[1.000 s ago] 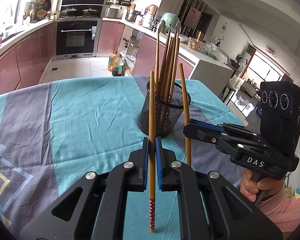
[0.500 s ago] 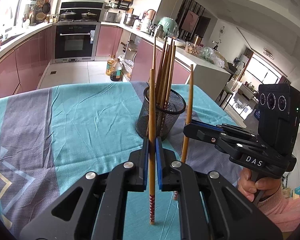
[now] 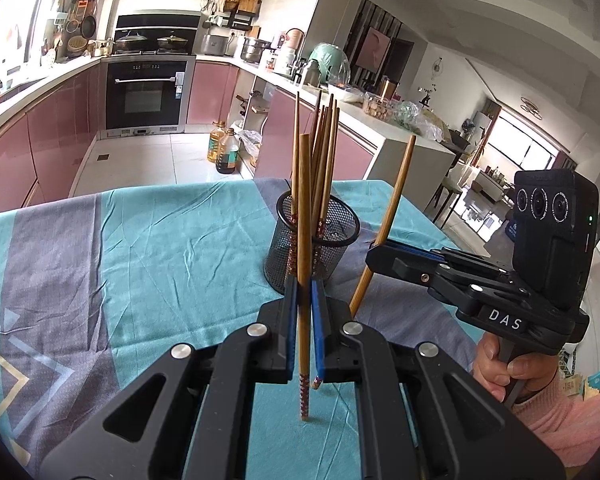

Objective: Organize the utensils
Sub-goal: 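Lift both held chopsticks upright and carry them over the mesh cup, then lower both upright chopsticks down into the black mesh cup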

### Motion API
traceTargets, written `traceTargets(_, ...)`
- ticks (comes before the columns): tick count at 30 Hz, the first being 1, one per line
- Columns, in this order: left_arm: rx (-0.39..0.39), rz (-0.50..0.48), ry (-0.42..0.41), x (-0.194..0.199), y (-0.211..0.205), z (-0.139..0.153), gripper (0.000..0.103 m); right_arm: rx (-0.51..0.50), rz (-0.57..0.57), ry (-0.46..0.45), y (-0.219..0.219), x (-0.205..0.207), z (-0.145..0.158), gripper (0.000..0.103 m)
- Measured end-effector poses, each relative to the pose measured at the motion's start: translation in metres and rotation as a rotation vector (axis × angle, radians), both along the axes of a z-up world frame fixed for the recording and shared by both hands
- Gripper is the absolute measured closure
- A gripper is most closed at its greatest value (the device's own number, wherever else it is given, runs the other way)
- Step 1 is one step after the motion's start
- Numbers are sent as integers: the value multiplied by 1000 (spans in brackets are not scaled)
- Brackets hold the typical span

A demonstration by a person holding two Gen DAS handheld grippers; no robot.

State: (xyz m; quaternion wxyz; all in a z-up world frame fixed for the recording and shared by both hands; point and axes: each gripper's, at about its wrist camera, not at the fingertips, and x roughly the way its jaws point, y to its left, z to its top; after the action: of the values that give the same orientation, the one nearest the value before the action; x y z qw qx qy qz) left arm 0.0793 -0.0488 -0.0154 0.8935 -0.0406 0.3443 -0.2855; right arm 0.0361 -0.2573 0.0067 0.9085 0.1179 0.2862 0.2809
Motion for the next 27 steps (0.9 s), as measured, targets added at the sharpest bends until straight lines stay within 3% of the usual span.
traceTargets(27, 3, -2, -60, 6, -9, 21, 96, -15, -48, -78, -20, 7, 26, 97)
